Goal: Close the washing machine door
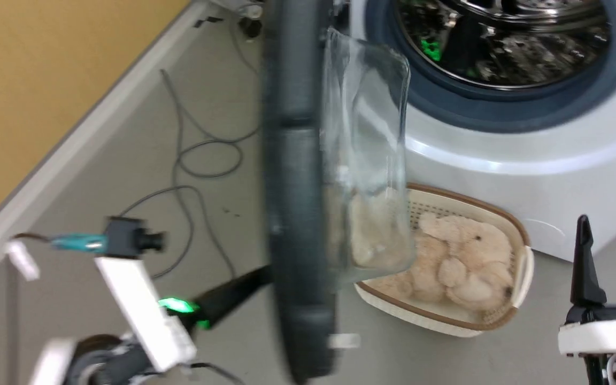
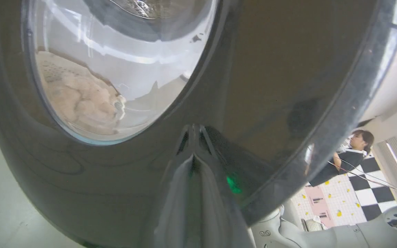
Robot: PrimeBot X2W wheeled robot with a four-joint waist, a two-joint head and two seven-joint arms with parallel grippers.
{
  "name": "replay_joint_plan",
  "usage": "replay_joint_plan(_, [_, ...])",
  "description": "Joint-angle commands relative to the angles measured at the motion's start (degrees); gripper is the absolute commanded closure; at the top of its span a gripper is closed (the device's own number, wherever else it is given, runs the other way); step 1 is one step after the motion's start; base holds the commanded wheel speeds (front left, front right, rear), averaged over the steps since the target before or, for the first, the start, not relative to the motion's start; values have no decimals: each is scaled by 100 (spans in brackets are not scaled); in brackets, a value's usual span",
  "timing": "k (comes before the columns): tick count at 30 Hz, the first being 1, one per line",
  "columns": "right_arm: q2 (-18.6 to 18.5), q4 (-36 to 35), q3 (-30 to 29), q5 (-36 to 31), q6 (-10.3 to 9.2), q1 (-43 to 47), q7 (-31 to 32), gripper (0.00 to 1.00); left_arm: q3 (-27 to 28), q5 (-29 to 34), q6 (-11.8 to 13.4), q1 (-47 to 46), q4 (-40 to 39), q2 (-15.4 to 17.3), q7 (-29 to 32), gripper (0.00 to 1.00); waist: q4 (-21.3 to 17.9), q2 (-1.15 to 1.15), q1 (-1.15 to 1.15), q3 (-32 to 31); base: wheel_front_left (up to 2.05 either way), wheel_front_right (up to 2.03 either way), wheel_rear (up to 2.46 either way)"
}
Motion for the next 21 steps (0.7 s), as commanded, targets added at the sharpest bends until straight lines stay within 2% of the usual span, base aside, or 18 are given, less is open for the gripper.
replay_joint_plan(1, [11, 5, 4, 7, 5, -129, -25, 0, -212, -96, -25, -189, -85, -183, -76, 100, -215, 0, 0, 30, 0, 0, 0])
replay_joint_plan(4, [11, 15, -3, 1, 5, -164, -25, 0, -452, -105, -25, -335, -113, -361, -199, 100, -383, 0, 0, 42, 0, 0, 0])
replay_joint_plan(12, [11, 39, -39, 36, 5, -316, -25, 0, -1257, 28, -25, -825, 419, -889, -885, 100, -1231, 0, 0, 65, 0, 0, 0])
replay_joint_plan(15, [11, 63, 11, 59, 5, -352, -25, 0, -1438, 90, -25, -972, 763, -1004, -1264, 100, -1570, 0, 0, 66, 0, 0, 0])
replay_joint_plan(21, [11, 99, 81, 100, 5, -331, -25, 0, -1851, 256, -25, -1290, 1504, -1143, -2085, 100, -2005, 0, 0, 24, 0, 0, 0])
